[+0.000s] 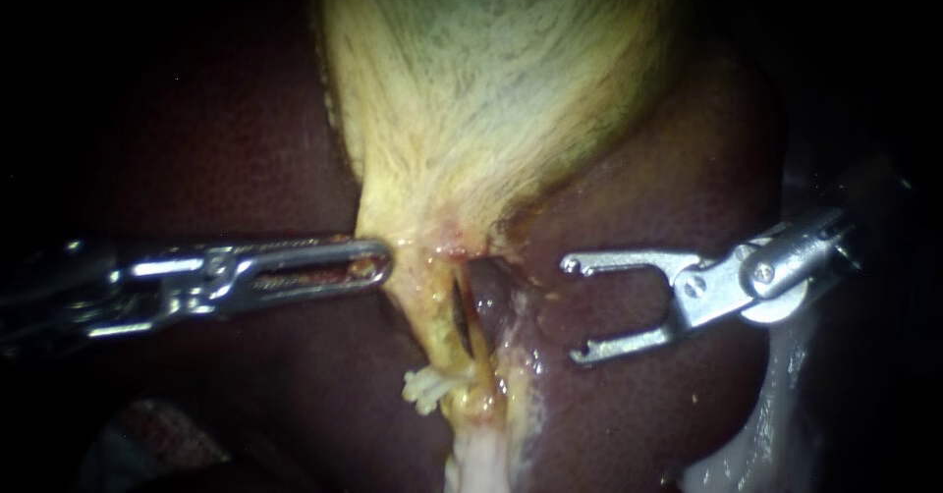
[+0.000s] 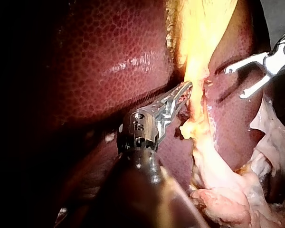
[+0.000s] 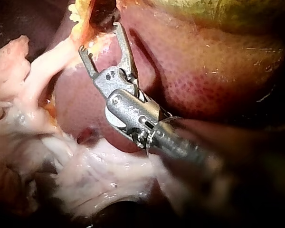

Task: Going back second clip left tube

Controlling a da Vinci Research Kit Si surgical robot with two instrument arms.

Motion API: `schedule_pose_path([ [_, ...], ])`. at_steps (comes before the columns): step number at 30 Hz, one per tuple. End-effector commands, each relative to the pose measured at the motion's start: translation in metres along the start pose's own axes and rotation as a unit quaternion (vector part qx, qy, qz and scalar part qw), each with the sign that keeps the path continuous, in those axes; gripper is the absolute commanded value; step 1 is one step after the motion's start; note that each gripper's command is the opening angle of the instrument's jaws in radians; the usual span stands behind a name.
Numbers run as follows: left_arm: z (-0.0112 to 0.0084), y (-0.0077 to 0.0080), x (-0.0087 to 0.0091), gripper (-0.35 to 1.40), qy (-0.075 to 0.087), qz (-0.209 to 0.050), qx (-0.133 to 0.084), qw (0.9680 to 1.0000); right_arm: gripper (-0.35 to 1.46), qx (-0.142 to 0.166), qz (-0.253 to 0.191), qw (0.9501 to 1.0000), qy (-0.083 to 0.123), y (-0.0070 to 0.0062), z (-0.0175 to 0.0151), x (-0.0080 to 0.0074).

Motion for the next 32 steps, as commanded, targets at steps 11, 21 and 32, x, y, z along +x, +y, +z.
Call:
schedule_pose_path([
  [11, 0.0041, -0.0003, 0.0015, -0.35, 0.002, 0.004, -0.002, 1.0, 0.6, 0.001, -0.003, 1.0, 0.0, -0.0003, -0.0003, 0.0001],
  [21, 0.0043, -0.0003, 0.0015, -0.35, 0.003, 0.004, -0.001, 1.0, 0.6, 0.001, -0.003, 1.0, 0.0, -0.0004, -0.0003, 0.0001],
  [32, 0.0045, -0.0002, 0.0014, -0.35, 0.003, 0.004, -0.001, 1.0, 0.6, 0.001, -0.003, 1.0, 0.0, -0.0004, -0.0003, 0.0002],
])
